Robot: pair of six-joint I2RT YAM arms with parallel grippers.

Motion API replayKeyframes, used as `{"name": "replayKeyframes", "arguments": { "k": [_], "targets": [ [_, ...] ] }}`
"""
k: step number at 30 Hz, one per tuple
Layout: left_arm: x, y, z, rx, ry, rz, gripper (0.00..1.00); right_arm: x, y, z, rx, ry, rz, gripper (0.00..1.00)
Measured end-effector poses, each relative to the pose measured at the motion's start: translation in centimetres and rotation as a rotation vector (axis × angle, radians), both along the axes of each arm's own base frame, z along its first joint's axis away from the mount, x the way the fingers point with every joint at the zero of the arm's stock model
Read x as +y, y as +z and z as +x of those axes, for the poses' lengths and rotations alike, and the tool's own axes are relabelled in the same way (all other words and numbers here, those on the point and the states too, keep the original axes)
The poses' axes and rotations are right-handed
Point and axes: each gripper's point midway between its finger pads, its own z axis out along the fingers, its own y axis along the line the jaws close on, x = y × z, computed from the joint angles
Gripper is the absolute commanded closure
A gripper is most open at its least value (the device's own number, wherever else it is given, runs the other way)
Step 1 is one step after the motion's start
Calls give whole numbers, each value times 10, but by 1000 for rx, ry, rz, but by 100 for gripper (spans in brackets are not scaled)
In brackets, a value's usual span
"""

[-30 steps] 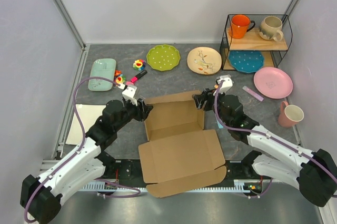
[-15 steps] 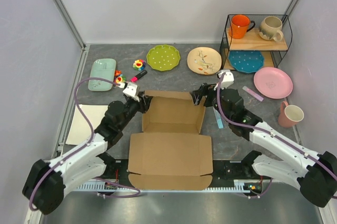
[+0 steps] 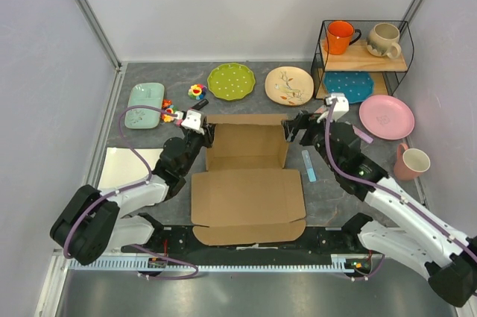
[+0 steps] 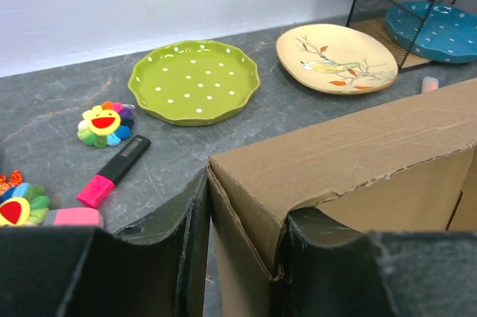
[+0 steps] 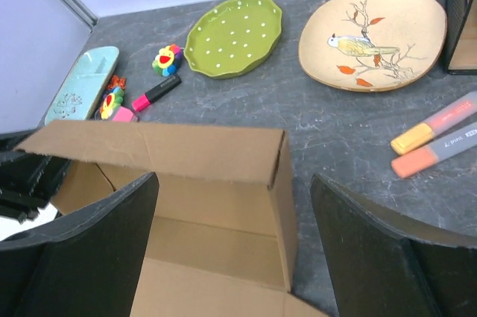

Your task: Fold the paper box

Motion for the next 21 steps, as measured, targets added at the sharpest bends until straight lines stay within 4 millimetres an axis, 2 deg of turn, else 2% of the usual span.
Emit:
{"name": "replayKeyframes", "arguments": {
  "k": [2, 3, 9, 16, 19, 21],
  "targets": [
    [1, 3, 3, -15, 13, 8, 98, -6, -8, -8, -1, -1, 0, 10],
    [2, 3, 4, -17, 17, 13, 98, -10, -18, -13, 10, -1, -7, 11],
    [1, 7, 8, -32, 22, 33, 98, -18, -96, -26, 156, 3, -106, 12],
    [1, 8, 9, -37, 22, 38, 98, -10, -131, -9, 223, -14, -179, 16],
    [0, 7, 9, -35, 22, 40, 98, -7, -143, 3, 231, -35, -207, 23],
    [0, 6, 10, -32, 21, 42, 98, -2, -149, 12, 237, -41, -221, 31]
  ]
}}
